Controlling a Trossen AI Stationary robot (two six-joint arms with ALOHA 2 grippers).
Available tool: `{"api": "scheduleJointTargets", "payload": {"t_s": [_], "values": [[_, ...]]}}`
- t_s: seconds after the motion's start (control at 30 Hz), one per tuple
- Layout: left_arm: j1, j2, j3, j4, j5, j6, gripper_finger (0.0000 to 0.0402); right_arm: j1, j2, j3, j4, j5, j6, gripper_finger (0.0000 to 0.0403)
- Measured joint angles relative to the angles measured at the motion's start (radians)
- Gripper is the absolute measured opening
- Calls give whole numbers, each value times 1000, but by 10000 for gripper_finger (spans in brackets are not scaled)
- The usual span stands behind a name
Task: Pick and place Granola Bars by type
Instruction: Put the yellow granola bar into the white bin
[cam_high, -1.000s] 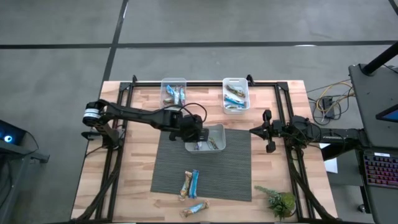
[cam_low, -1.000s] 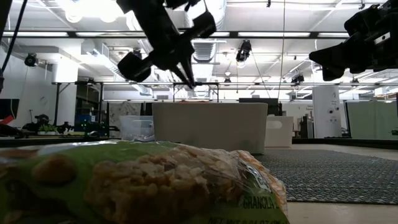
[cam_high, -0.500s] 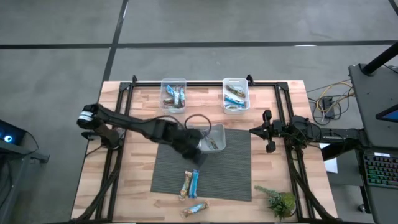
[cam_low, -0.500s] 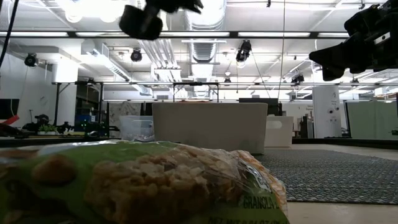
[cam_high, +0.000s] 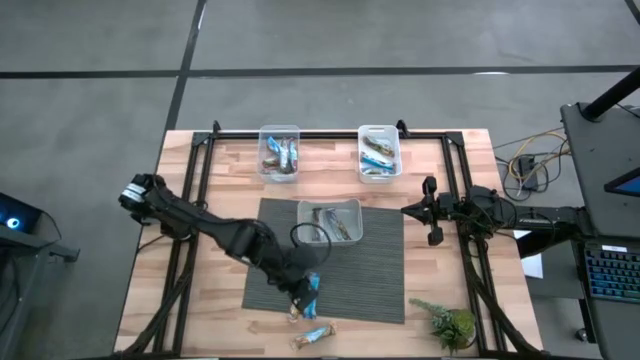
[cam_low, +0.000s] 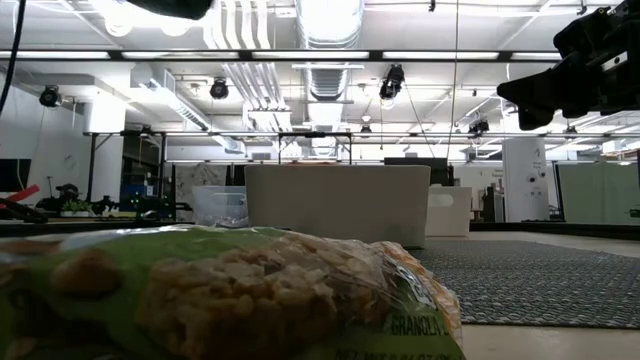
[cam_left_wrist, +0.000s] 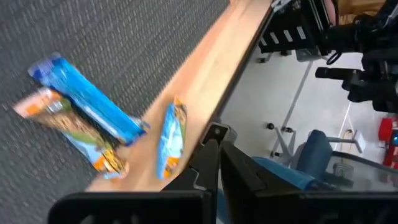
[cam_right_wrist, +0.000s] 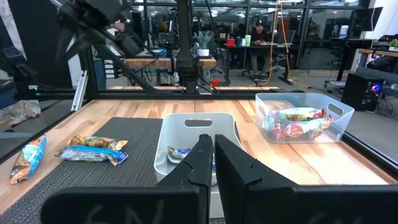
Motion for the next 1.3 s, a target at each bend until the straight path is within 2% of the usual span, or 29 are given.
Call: {"api": "scheduleJointTargets", "payload": {"t_s": [0.2,0.63,0.8,1.3], "values": [[-55,0,0,0,-47,-130,0,0,0,0,0,0,0,9],[-127,24,-11,4,-165,-160,0,0,0,0,0,0,0,9],[-137,46,-11,6,-226,-292,0,0,0,0,0,0,0,9],[-141,82,-11,-39,-260,-370,0,0,0,0,0,0,0,9]]}}
